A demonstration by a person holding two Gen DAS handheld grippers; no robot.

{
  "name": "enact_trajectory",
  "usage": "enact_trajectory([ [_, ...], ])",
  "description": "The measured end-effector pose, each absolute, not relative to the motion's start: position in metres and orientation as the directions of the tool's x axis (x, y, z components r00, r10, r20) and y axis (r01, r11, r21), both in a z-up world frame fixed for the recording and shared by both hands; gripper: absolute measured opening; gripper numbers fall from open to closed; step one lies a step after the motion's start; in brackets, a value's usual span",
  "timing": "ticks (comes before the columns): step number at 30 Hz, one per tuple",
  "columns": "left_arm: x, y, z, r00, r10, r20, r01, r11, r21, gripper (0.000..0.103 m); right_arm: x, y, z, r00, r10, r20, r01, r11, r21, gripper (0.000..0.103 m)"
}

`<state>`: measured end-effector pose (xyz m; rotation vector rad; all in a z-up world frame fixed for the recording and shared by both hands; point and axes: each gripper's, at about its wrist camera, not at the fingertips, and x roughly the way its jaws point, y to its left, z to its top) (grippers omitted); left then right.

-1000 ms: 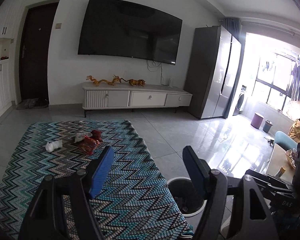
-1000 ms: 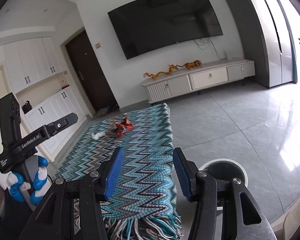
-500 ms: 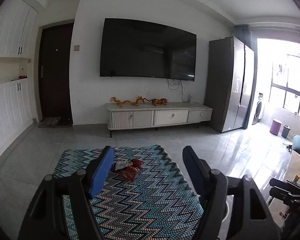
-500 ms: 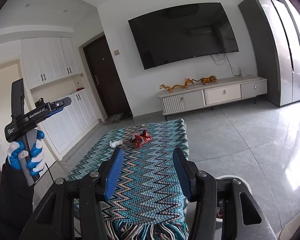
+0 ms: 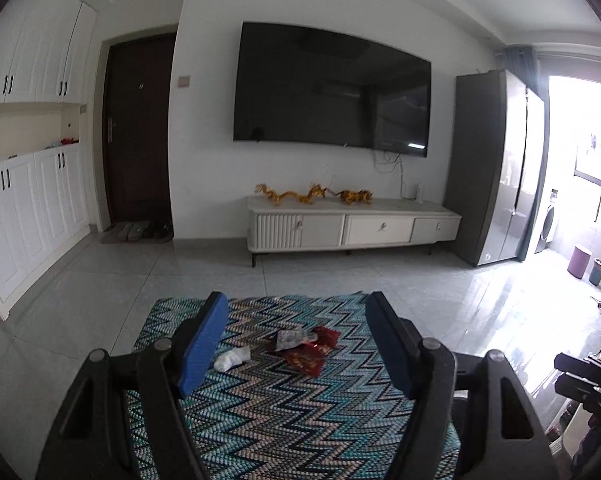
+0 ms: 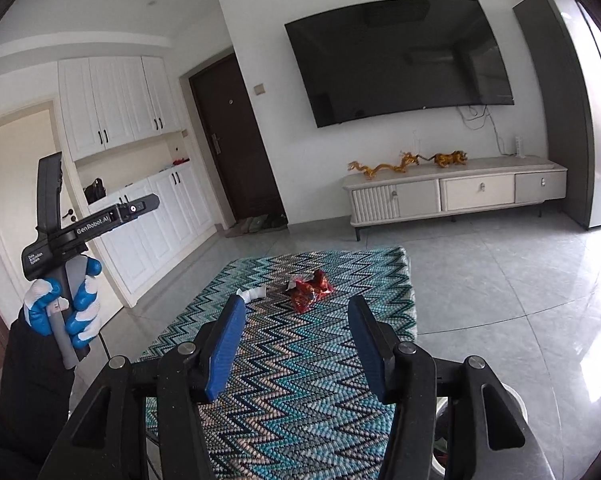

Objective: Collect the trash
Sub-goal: 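Move both open tools back to the tissue and wrappers on the rug, then grasp the white tissue with left tool while right tool grasps red wrapper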

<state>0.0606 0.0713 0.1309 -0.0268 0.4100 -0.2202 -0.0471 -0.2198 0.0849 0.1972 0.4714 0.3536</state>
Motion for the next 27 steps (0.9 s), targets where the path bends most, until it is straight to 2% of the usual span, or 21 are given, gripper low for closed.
enact_trajectory([
  [6,0.121,0.092,0.087,0.868,-0.176,-0.465,0.136,0.984,-0.117,0.071,0.018,-0.205,0.079,0.804,0.396,-0.443,-0.310,0.916,0.256,0.051],
  [10,0.158,0.106,0.048,0.850,-0.124,-0.512,0.063,0.989,-0.135,0.077,0.074,-0.196,0.066,0.787,0.398,-0.471,-0.305,0.915,0.264,0.051],
  [15,0.209,0.118,-0.007,0.810,-0.089,-0.579,0.002,0.989,-0.150,0.077,0.143,-0.182,0.027,0.739,0.424,-0.523,-0.307,0.904,0.299,0.051],
  [20,0.250,0.134,-0.060,0.781,-0.109,-0.615,-0.024,0.979,-0.203,0.078,0.201,-0.168,-0.018,0.679,0.457,-0.574,-0.318,0.888,0.332,0.051],
  [27,0.298,0.139,-0.106,0.745,-0.092,-0.661,-0.052,0.980,-0.195,0.078,0.270,-0.156,-0.068,0.627,0.473,-0.619,-0.308,0.880,0.361,0.049],
])
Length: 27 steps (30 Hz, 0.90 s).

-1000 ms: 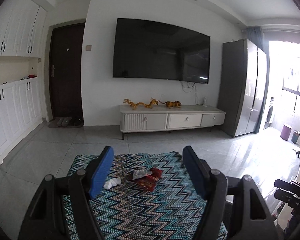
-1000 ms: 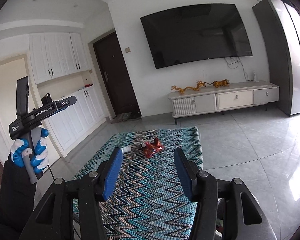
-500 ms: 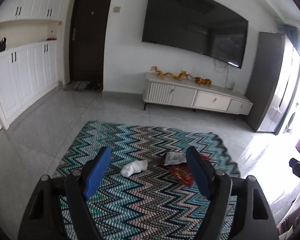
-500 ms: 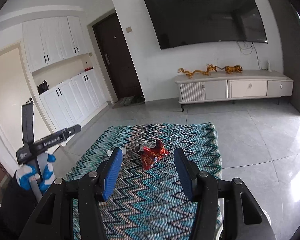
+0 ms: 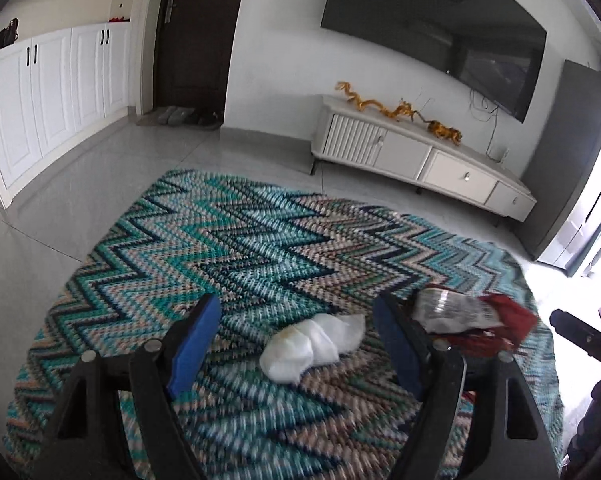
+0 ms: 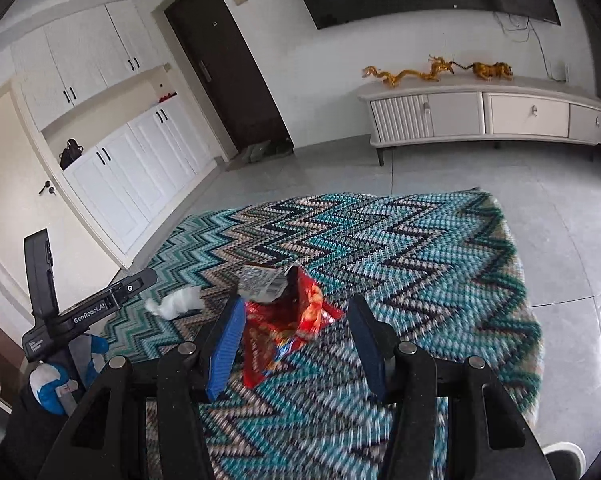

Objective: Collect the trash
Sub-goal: 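Grasp the white tissue with left tool while right tool grasps red wrapper, then carry the white tissue and red wrapper with both tools over the bin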

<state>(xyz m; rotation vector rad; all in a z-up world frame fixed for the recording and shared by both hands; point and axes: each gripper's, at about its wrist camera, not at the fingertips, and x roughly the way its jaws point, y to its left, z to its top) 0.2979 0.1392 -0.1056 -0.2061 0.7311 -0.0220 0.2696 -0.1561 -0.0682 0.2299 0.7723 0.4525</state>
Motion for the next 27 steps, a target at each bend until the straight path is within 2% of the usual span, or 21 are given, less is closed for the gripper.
enact_trajectory([
  [5,0.323,0.137,-0.136,0.691,-0.089,-0.718,-0.060,0.982,-0.179,0.078,0.302,-0.146,-0.093,0.582,0.482,-0.655,-0.313,0.876,0.367,0.039],
  [9,0.329,0.135,-0.146,0.650,-0.104,-0.752,-0.052,0.982,-0.181,0.076,0.309,-0.143,-0.107,0.540,0.508,-0.671,-0.328,0.861,0.388,0.016],
  [10,0.329,0.134,-0.146,0.653,-0.106,-0.750,-0.046,0.983,-0.180,0.072,0.308,-0.143,-0.108,0.533,0.517,-0.670,-0.335,0.856,0.394,0.011],
  [11,0.329,0.132,-0.146,0.652,-0.110,-0.750,-0.039,0.983,-0.178,0.068,0.306,-0.143,-0.110,0.526,0.530,-0.665,-0.342,0.848,0.405,0.009],
  [13,0.330,0.128,-0.147,0.644,-0.108,-0.758,-0.027,0.986,-0.164,0.052,0.301,-0.143,-0.109,0.514,0.555,-0.654,-0.357,0.832,0.425,0.008],
  [18,0.328,0.126,-0.146,0.640,-0.116,-0.759,-0.019,0.986,-0.167,0.030,0.279,-0.145,-0.103,0.496,0.587,-0.639,-0.396,0.808,0.435,0.007],
  [21,0.319,0.130,-0.145,0.644,-0.117,-0.756,-0.027,0.984,-0.176,0.025,0.260,-0.151,-0.097,0.505,0.581,-0.638,-0.403,0.813,0.420,0.007],
  [27,0.296,0.134,-0.132,0.663,-0.112,-0.740,-0.027,0.984,-0.173,0.023,0.237,-0.182,-0.084,0.578,0.488,-0.654,-0.323,0.873,0.367,0.007],
])
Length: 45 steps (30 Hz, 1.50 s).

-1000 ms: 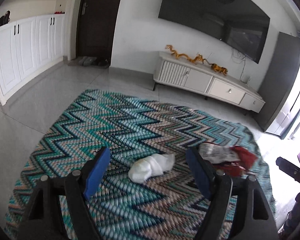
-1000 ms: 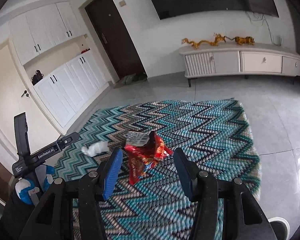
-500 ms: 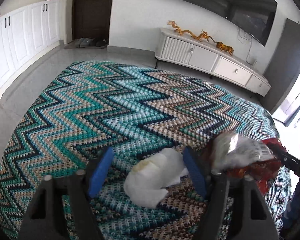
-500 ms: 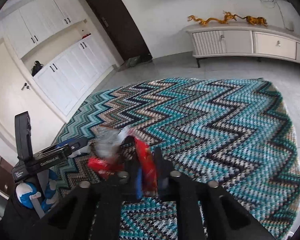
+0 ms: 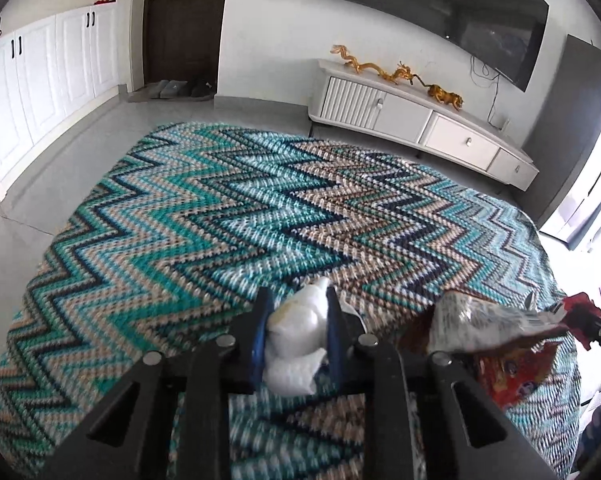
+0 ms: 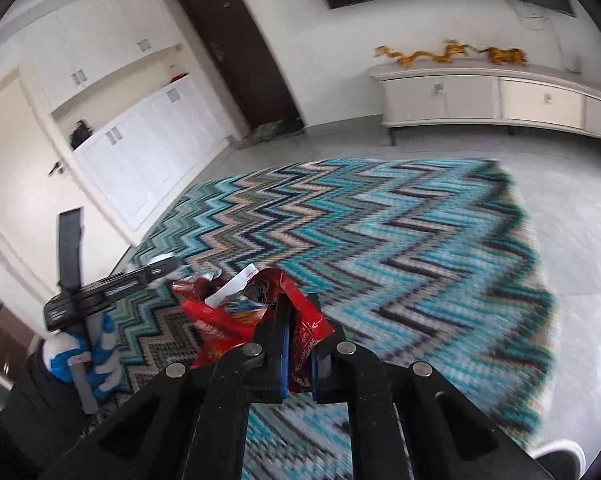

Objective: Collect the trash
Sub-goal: 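Carry the white tissue and red wrapper with both tools over the bin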

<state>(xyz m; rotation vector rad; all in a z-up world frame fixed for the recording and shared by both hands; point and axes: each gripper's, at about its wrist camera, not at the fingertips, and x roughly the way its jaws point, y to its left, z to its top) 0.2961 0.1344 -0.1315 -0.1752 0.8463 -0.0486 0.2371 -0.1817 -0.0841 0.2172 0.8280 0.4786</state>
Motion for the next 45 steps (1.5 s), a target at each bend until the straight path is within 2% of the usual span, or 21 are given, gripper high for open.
enact_trajectory([
  [7,0.255,0.130,-0.098,0.699,-0.154,-0.698,0.011,0.979,-0.204,0.023,0.195,-0.228,-0.065,0.636,0.442,-0.632,-0.229,0.891,0.393,0.007],
  [25,0.102,0.058,-0.021,0.746,-0.307,-0.591,0.224,0.951,-0.211,0.023,0.023,-0.265,-0.007,0.709,0.467,-0.528,-0.254,0.868,0.426,0.007],
  [38,0.027,-0.015,0.035,0.748,-0.450,-0.487,0.420,0.890,-0.177,0.023,-0.094,-0.330,0.007,0.813,0.316,-0.489,-0.116,0.911,0.397,0.007],
  [45,0.012,-0.072,0.042,0.704,-0.510,-0.494,0.517,0.845,-0.137,0.023,-0.119,-0.368,-0.005,0.848,0.249,-0.467,-0.029,0.903,0.429,0.007],
])
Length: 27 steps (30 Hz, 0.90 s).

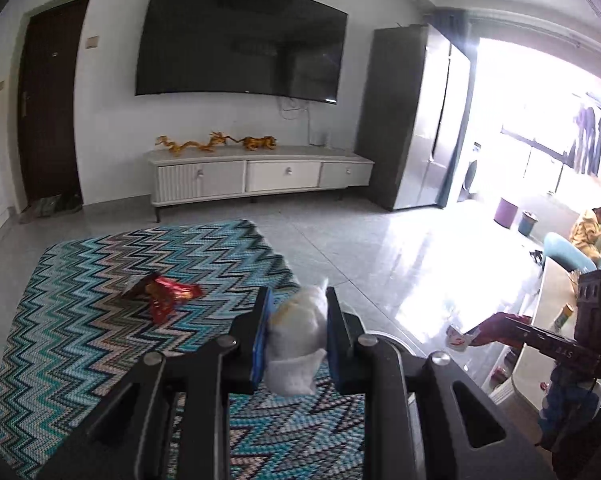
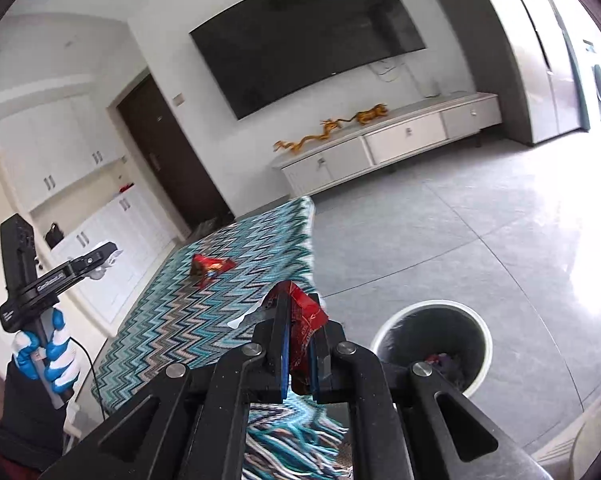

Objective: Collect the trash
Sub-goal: 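Carry the white tissue and red wrapper with both tools over the bin, then open both tools to drop the tissue and red wrapper into the bin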

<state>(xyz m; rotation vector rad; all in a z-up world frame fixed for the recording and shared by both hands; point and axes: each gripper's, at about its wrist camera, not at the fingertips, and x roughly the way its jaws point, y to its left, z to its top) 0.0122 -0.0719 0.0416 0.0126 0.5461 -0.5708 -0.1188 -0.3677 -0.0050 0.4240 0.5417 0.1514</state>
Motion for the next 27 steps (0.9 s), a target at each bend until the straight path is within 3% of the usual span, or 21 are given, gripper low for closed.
enact_trajectory([
  [4,0.018,-0.114,0.033,0.654,-0.539,-0.531,0.569,0.813,-0.125,0.023,-0.113,-0.380,-0.014,0.853,0.231,-0.468,-0.002,0.898,0.441,0.007],
  [15,0.063,-0.231,-0.041,0.466,-0.536,-0.704,0.670,0.734,-0.115,0.026,-0.081,-0.429,-0.090,0.777,0.186,-0.601,0.167,0.860,0.482,0.007],
  [23,0.104,-0.293,-0.093,0.337,-0.535,-0.774,0.700,0.692,-0.174,0.026,-0.047,-0.454,-0.140,0.707,0.172,-0.686,0.262,0.837,0.480,0.007],
  [27,0.119,-0.315,-0.111,0.279,-0.562,-0.779,0.700,0.674,-0.236,0.032,-0.029,-0.460,-0.159,0.677,0.165,-0.717,0.303,0.826,0.476,0.010],
])
